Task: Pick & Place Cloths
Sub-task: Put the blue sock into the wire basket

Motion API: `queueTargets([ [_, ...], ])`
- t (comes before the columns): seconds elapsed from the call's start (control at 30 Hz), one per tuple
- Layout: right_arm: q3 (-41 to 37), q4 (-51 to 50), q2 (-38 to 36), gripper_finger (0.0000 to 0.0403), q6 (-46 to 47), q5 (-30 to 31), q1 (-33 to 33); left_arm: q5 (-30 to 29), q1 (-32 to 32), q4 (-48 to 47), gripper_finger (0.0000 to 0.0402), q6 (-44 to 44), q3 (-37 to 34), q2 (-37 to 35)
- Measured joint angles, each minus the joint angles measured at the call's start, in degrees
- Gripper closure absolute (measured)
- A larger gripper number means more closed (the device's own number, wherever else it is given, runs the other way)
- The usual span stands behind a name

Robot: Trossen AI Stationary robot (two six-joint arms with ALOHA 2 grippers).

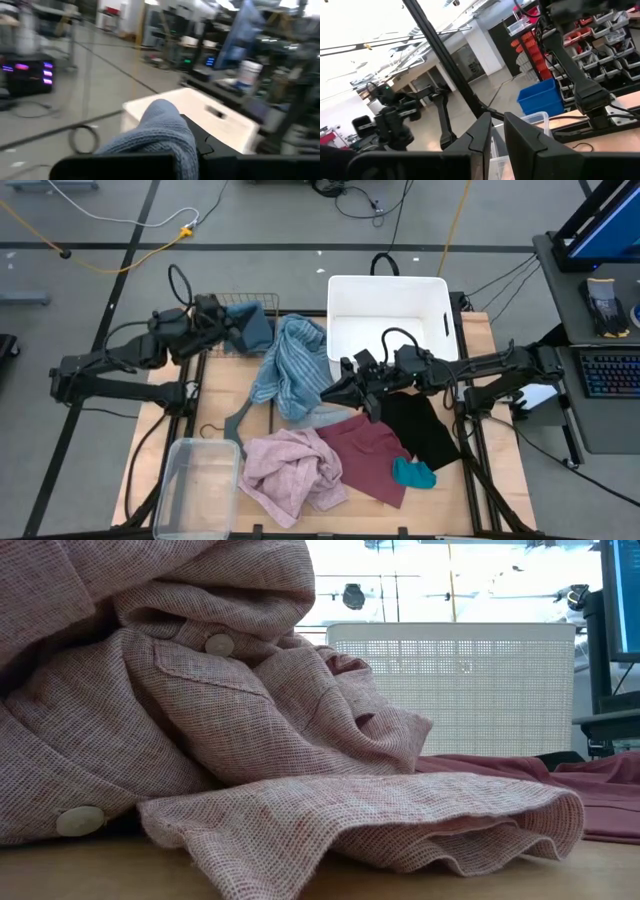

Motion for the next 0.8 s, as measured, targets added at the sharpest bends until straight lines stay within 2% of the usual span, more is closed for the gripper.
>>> queueTargets([
  [0.33,0.0,0.0,0.0,0.0355,0.0,0.2,0.6,-6.9,10.3,-12.6,0.0401,4.1,0.0,0.1],
  [0.8,0.0,0.0,0.0,0.0355,-0.2,0.3,0.6,-7.0,23.2,-19.0,0.0401,6.4,0.0,1.9],
])
